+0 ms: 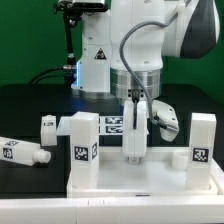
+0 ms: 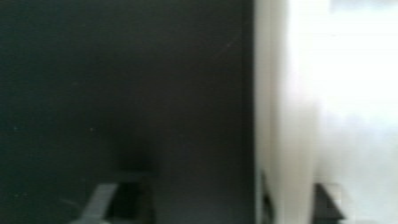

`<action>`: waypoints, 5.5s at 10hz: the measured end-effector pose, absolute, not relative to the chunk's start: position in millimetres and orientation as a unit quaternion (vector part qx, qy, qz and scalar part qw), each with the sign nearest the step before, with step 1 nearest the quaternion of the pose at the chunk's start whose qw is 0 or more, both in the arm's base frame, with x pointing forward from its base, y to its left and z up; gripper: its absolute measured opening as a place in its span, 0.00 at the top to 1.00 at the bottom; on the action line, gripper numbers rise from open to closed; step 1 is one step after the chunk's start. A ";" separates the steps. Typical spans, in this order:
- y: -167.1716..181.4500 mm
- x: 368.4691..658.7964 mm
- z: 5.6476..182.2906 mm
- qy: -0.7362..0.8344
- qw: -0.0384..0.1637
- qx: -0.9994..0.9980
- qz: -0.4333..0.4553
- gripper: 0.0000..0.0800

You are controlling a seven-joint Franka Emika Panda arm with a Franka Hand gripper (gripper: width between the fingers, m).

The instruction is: Assemble desk

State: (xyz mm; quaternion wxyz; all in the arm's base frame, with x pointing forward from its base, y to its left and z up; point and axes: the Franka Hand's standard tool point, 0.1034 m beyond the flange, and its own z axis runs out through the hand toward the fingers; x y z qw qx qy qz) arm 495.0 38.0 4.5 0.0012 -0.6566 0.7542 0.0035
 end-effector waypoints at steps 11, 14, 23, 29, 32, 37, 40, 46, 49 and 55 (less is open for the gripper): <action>-12.2 489.8 13.3 0.506 -0.025 -0.862 -0.020 0.94; -21.5 487.9 13.9 0.427 -0.033 -0.904 -0.009 0.94; -23.8 528.2 68.1 -0.025 -0.036 -0.999 0.021 0.93; -29.5 552.0 81.6 -0.307 -0.041 -0.950 0.036 0.93; -13.3 576.9 84.5 -0.449 -0.026 -0.892 0.049 0.93; -18.0 619.5 88.8 -0.628 -0.043 -0.776 0.036 0.93; -20.3 637.6 81.4 -0.708 -0.042 -0.704 0.040 0.93; 2.7 648.9 52.5 -0.679 -0.048 -0.732 0.033 0.93; 2.0 649.4 48.5 -0.677 -0.053 -0.734 0.026 0.93; 11.8 655.8 41.0 -0.682 -0.057 -0.729 0.012 0.93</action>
Offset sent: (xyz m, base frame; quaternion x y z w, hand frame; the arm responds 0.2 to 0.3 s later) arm -0.0046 0.0014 0.0113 -0.0430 0.0248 -0.1646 0.9851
